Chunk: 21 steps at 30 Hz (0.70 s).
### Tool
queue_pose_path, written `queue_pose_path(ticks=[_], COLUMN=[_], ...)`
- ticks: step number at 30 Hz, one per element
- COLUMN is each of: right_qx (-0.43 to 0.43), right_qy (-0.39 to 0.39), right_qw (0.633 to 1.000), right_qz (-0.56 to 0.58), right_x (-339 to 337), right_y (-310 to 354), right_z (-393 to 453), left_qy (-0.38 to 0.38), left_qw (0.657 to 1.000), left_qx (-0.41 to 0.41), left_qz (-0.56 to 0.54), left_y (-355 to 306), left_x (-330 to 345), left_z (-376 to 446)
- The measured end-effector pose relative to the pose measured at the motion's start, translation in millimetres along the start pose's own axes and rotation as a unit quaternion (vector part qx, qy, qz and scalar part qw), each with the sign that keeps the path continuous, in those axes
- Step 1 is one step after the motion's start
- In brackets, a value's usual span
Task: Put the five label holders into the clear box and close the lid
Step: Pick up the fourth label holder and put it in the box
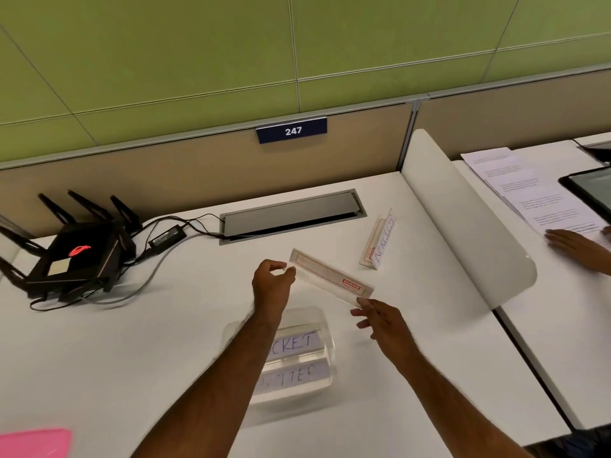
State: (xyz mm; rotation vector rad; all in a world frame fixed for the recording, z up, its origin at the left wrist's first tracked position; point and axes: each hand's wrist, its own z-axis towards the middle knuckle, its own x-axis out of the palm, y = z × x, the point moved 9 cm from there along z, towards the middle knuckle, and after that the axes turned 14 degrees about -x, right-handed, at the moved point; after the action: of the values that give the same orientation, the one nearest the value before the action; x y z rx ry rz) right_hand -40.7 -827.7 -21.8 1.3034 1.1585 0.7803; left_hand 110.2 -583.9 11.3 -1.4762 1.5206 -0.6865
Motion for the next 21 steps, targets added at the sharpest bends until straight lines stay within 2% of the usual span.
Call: queue_pose_path(ticks=[10, 15, 21], right_qx=[-0.006, 0.022, 0.032], right_qy=[-0.01, -0.022, 0.017], right_qw=[0.998, 0.995, 0.993], right_qz=[0.064, 0.099, 0.111], right_x=[32, 46, 60], right_y=[21, 24, 37], right_z=[2, 0, 2], left_qy=[0.015, 0.037, 0.084], left_qw=[0.995, 0.989, 0.98], left_qx=[-0.03, -0.039, -0.047], left_qz=[-0.097, -0.139, -0.173], left_y=[25, 36, 43], left_x=[-58, -78, -94], left_z=[2, 0, -2])
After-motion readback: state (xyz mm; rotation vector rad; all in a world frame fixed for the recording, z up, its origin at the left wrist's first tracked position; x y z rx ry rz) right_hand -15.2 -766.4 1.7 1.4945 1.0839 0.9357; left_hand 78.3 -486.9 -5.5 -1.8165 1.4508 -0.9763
